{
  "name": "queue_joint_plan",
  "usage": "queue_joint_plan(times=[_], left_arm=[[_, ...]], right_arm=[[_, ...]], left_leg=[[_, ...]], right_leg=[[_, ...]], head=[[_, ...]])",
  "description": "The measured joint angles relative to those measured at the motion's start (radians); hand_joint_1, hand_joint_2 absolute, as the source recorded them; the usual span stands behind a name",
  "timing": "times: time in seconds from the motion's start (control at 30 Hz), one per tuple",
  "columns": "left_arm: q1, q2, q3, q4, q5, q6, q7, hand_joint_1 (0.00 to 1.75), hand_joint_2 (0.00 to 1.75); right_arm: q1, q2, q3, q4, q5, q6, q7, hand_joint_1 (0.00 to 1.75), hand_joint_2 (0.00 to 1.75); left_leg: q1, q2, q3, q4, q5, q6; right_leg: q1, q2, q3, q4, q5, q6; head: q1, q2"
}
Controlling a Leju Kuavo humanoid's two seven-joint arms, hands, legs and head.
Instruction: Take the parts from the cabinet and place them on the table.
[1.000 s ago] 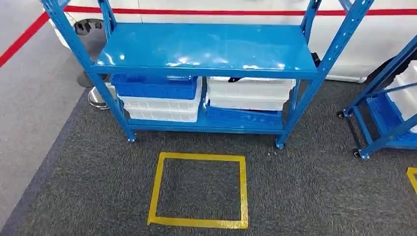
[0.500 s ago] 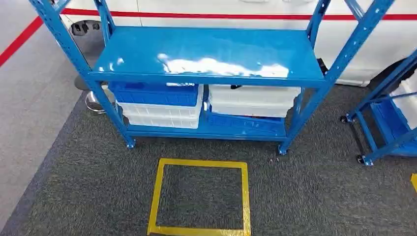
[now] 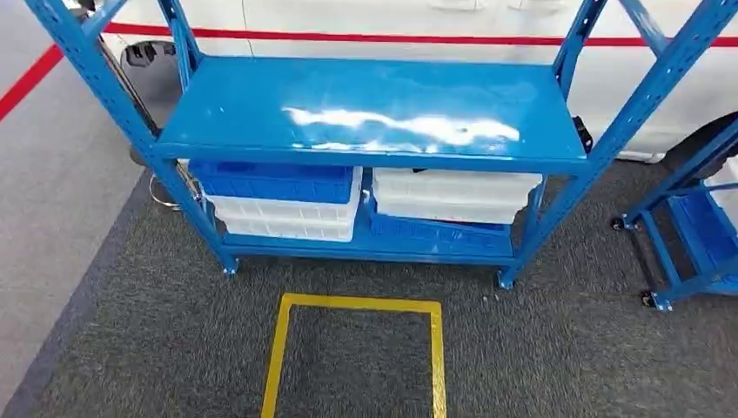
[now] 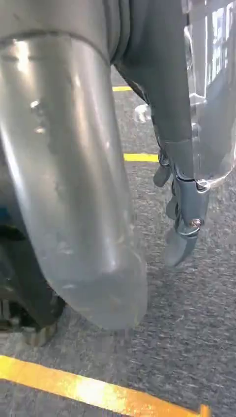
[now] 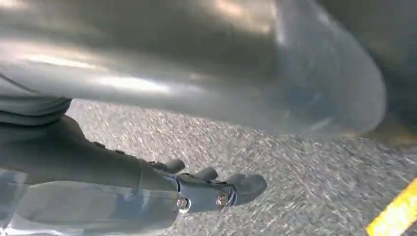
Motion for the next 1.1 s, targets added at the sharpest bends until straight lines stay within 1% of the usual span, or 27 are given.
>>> queue_joint_plan(times=[0.03,0.07,0.1,0.13,0.17,0.2,0.23,0.27,0.3,0.33,0.37,0.4,0.43,0.47,0.5,0.53,0.6,0.63,0.67,0.7,0.77,0.8,0.93,1.03,1.1], left_arm=[[0.000,0.000,0.000,0.000,0.000,0.000,0.000,0.00,0.00],[0.000,0.000,0.000,0.000,0.000,0.000,0.000,0.00,0.00],[-0.001,0.000,0.000,0.000,0.000,0.000,0.000,0.00,0.00],[0.000,0.000,0.000,0.000,0.000,0.000,0.000,0.00,0.00],[0.002,0.000,0.000,0.000,-0.002,0.000,0.000,0.00,0.00],[0.003,0.000,0.000,0.000,-0.003,0.000,0.000,0.00,0.00],[0.004,0.000,-0.001,0.000,-0.004,0.000,0.000,0.00,0.00],[0.004,0.000,-0.001,0.000,-0.005,0.000,0.000,0.00,0.00],[0.004,0.000,-0.001,0.000,-0.006,0.000,0.000,0.00,0.00],[0.007,0.000,-0.001,0.000,-0.006,0.000,0.000,0.00,0.00],[0.007,0.000,-0.001,0.000,-0.006,0.000,0.000,0.00,0.00],[0.003,0.000,-0.001,0.000,-0.008,0.000,-0.001,0.00,0.00],[0.004,0.000,-0.002,0.000,-0.011,0.001,-0.001,0.00,0.00],[0.006,0.000,-0.004,0.000,-0.020,0.007,-0.004,0.00,0.00],[0.006,-0.001,-0.008,0.000,-0.023,0.010,-0.005,0.00,0.00],[0.004,-0.001,-0.011,0.000,-0.028,0.012,-0.004,0.00,0.00],[0.003,-0.001,-0.018,0.000,-0.032,0.020,0.002,0.00,0.00],[0.003,-0.001,-0.021,0.000,-0.037,0.025,0.003,0.00,0.00],[0.003,-0.001,-0.026,0.000,-0.040,0.030,0.008,0.00,1.75],[0.003,-0.001,-0.027,0.000,-0.042,0.033,0.012,0.00,1.75],[0.003,-0.001,-0.028,0.000,-0.048,0.041,0.018,0.00,1.75],[0.003,-0.001,-0.031,0.000,-0.050,0.045,0.024,0.00,1.75],[0.003,-0.001,-0.039,0.000,-0.057,0.055,0.032,0.00,1.75],[0.003,-0.001,-0.043,0.000,-0.057,0.057,0.032,0.00,1.75],[0.003,-0.001,-0.045,0.000,-0.058,0.058,0.033,0.00,1.75]], right_arm=[[0.002,0.000,0.000,0.000,0.000,0.002,0.001,0.00,0.00],[0.002,0.000,0.000,0.000,0.000,0.003,0.002,0.00,0.00],[0.000,0.000,0.000,0.000,0.000,0.004,0.002,0.00,0.00],[-0.001,0.000,0.000,0.000,0.000,0.005,0.002,0.00,0.00],[-0.001,0.001,0.000,0.000,0.000,0.005,0.002,0.00,0.00],[-0.001,0.001,0.000,0.000,0.000,0.005,0.002,0.00,0.00],[-0.001,0.001,0.000,0.000,0.000,0.005,0.002,0.00,0.00],[-0.001,0.001,0.000,0.000,0.000,0.005,0.002,0.00,0.00],[0.000,0.001,0.000,0.000,0.000,0.006,0.000,0.00,0.00],[0.001,0.001,0.000,0.000,0.000,0.008,-0.001,0.00,0.00],[-0.001,0.001,0.000,0.000,0.000,0.008,-0.001,0.00,0.00],[-0.005,0.001,0.000,0.000,0.000,0.009,-0.004,0.00,0.00],[-0.006,0.002,0.000,0.000,0.000,0.009,-0.004,0.00,0.00],[-0.005,0.003,0.000,0.000,0.000,0.009,-0.005,0.00,0.00],[-0.005,0.003,0.000,0.000,0.000,0.009,-0.005,0.00,0.00],[-0.006,0.003,-0.001,0.000,0.000,0.008,-0.005,0.00,0.00],[-0.006,0.003,-0.002,0.000,-0.001,0.000,0.006,0.00,0.00],[-0.006,0.003,-0.002,0.000,-0.003,-0.005,0.009,0.00,1.75],[-0.007,0.003,-0.003,0.000,-0.005,-0.009,0.012,0.00,1.75],[-0.007,0.003,-0.003,0.000,-0.006,-0.010,0.014,0.00,1.75],[-0.007,0.003,-0.004,0.000,-0.007,-0.010,0.016,0.00,1.75],[-0.007,0.003,-0.005,0.000,-0.012,-0.010,0.016,0.00,1.75],[-0.007,0.004,-0.016,-0.001,-0.019,-0.008,0.013,0.00,1.75],[-0.007,0.005,-0.022,-0.001,-0.020,-0.008,0.011,0.00,1.75],[-0.007,0.005,-0.025,-0.001,-0.023,-0.009,0.011,0.00,1.75]], left_leg=[[0.004,0.002,-0.020,0.047,0.005,-0.008],[0.006,0.003,-0.060,0.117,-0.005,-0.012],[0.010,0.003,-0.105,0.188,-0.032,-0.017],[0.013,0.003,-0.148,0.249,-0.069,-0.022],[0.016,0.003,-0.185,0.293,-0.100,-0.027],[0.019,0.003,-0.202,0.295,-0.099,-0.030],[0.021,0.003,-0.201,0.259,-0.070,-0.032],[0.022,0.003,-0.186,0.191,-0.015,-0.031],[0.022,0.004,-0.165,0.111,0.049,-0.030],[0.022,0.006,-0.152,0.036,0.118,-0.024],[0.015,0.008,-0.159,0.040,0.088,-0.021],[0.012,0.008,-0.155,0.037,0.078,-0.011],[0.011,0.009,-0.149,0.036,0.101,-0.004],[0.013,0.008,-0.144,0.030,0.103,-0.002],[0.015,0.007,-0.143,0.025,0.109,-0.008],[0.014,0.005,-0.142,0.021,0.109,-0.008],[0.013,0.003,-0.139,0.018,0.105,-0.001],[0.013,0.002,-0.138,0.018,0.102,0.003],[0.013,0.002,-0.137,0.018,0.100,0.005],[0.013,0.003,-0.137,0.018,0.098,0.007],[0.011,0.003,-0.136,0.018,0.094,0.013],[0.010,0.003,-0.135,0.018,0.094,0.013],[0.009,0.003,-0.133,0.018,0.093,0.014],[0.009,0.003,-0.132,0.018,0.094,0.015],[0.009,0.003,-0.129,0.018,0.094,0.015]], right_leg=[[-0.001,-0.002,0.017,-0.010,-0.004,-0.006],[-0.001,-0.003,0.025,-0.013,-0.010,-0.012],[-0.002,-0.003,0.032,-0.013,-0.017,-0.013],[-0.002,-0.003,0.041,-0.012,-0.026,-0.014],[-0.002,-0.002,0.053,-0.012,-0.036,-0.013],[-0.003,-0.001,0.065,-0.012,-0.045,-0.012],[-0.003,0.000,0.080,-0.012,-0.055,-0.009],[-0.005,0.000,0.096,-0.012,-0.066,-0.006],[-0.005,0.000,0.111,-0.012,-0.076,-0.002],[-0.005,-0.001,0.118,-0.013,-0.086,0.003],[-0.003,0.000,0.126,-0.008,-0.091,0.009],[-0.003,0.001,0.122,-0.010,-0.097,0.017],[-0.004,0.001,0.126,-0.011,-0.102,0.024],[-0.003,0.000,0.136,-0.017,-0.104,0.026],[-0.001,0.001,0.134,-0.014,-0.095,0.021],[-0.003,0.000,0.134,-0.015,-0.094,0.018],[-0.003,-0.001,0.140,-0.025,-0.092,0.020],[-0.003,-0.001,0.143,-0.029,-0.092,0.020],[-0.003,-0.001,0.146,-0.033,-0.092,0.019],[-0.003,-0.001,0.148,-0.037,-0.094,0.019],[-0.004,-0.002,0.158,-0.055,-0.106,0.022],[-0.004,-0.003,0.159,-0.056,-0.104,0.025],[-0.005,-0.003,0.161,-0.057,-0.103,0.028],[-0.005,-0.003,0.161,-0.057,-0.101,0.036],[-0.005,-0.003,0.163,-0.057,-0.102,0.037]], head=[[0.001,0.000],[-0.009,0.000],[-0.006,0.000],[-0.008,0.000],[-0.007,0.000],[-0.007,0.000],[-0.007,0.000],[-0.007,0.000],[-0.007,0.000],[-0.008,0.000],[-0.008,0.000],[-0.010,0.000],[-0.008,0.000],[-0.008,0.000],[-0.008,0.000],[-0.009,0.000],[-0.008,0.000],[-0.008,0.000],[-0.008,0.000],[-0.008,0.000],[-0.008,0.000],[-0.009,0.000],[-0.008,0.000],[-0.008,0.000],[-0.008,0.000]])
